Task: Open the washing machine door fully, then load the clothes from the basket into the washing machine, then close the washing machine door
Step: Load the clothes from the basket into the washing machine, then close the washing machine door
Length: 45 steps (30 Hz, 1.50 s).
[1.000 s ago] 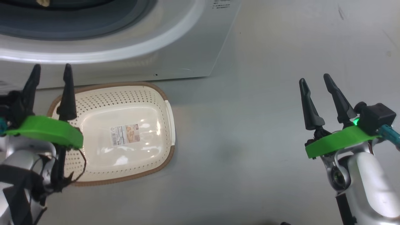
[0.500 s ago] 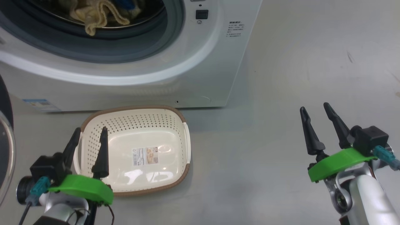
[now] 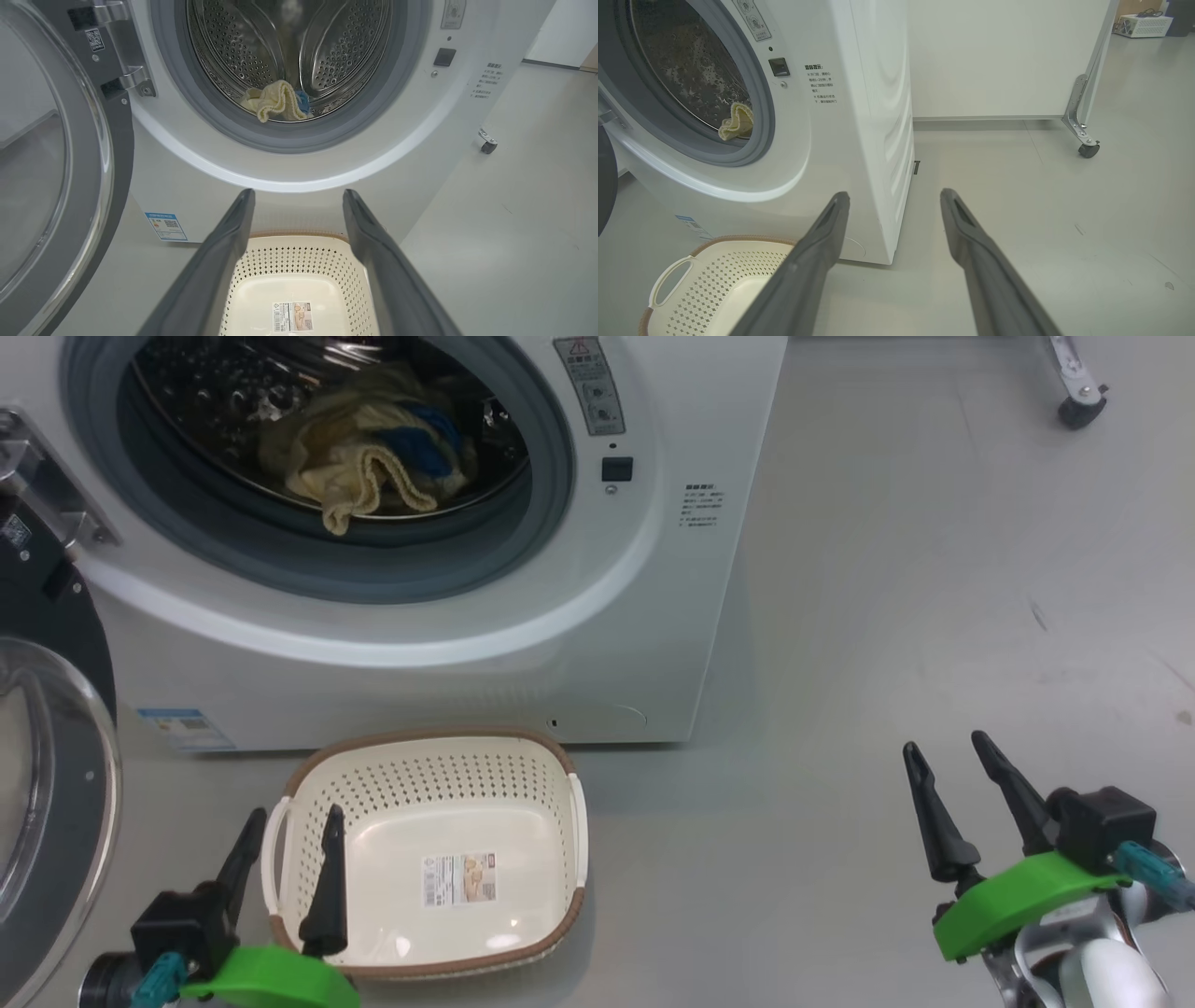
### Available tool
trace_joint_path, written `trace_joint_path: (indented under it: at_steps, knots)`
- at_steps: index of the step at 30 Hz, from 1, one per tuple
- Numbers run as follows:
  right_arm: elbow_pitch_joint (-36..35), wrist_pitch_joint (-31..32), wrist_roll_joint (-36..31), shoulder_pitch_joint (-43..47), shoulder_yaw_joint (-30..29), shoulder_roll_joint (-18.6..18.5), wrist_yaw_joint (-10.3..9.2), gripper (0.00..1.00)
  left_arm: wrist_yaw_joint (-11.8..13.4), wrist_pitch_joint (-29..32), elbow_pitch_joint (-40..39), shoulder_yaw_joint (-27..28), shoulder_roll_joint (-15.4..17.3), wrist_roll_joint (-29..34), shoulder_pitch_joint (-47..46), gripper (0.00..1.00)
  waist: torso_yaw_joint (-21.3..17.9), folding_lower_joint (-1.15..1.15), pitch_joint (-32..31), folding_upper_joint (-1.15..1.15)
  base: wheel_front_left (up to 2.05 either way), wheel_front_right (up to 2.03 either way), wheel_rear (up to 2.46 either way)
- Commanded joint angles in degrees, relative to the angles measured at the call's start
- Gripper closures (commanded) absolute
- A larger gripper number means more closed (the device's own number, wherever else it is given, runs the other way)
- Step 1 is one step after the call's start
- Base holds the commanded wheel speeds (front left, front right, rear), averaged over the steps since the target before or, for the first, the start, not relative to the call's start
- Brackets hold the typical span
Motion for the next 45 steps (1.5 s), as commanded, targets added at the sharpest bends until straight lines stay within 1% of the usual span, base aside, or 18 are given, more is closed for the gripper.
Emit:
trace_joint_path:
  at_steps: [1,7,15,24,36,45]
  knots:
    - [-2.51,0.26,-0.66,-0.29,0.84,-0.55,0.21,0.0,11.6,-0.8,-1.9,2.97,1.02,0.76,-0.63,0.0,0.33,0.01,-1.67,0.0,0.0,0.0,0.0]
    - [-4.68,1.83,-1.21,2.23,0.44,-0.55,0.21,0.0,10.9,-0.8,-2.41,4.06,0.34,2.22,2.26,0.0,0.82,0.01,-4.66,0.0,0.0,0.0,0.0]
    - [-6.9,3.42,-1.48,4.65,0.01,-0.55,0.21,0.0,10.73,-0.8,-2.89,4.62,-0.11,3.3,4.79,0.0,1.27,0.01,-6.9,0.0,0.0,0.0,0.0]
    - [-8.52,4.53,-1.65,5.62,0.0,-0.55,0.21,0.0,10.72,-0.81,-3.0,4.49,-0.4,4.24,5.25,0.0,1.29,0.01,-7.37,0.0,0.0,0.0,0.0]
    - [-8.99,4.75,-1.62,6.13,-0.25,-0.55,0.21,0.0,10.77,-0.81,-2.71,4.56,-0.53,4.57,5.18,0.0,1.0,0.01,-7.64,0.0,0.0,0.01,-0.01]
    - [-9.13,4.9,-1.68,6.0,-0.5,-0.55,0.21,0.0,11.18,-0.81,-2.66,4.27,-0.39,5.28,4.95,0.0,1.36,0.01,-8.05,0.0,-0.69,0.79,-0.1]
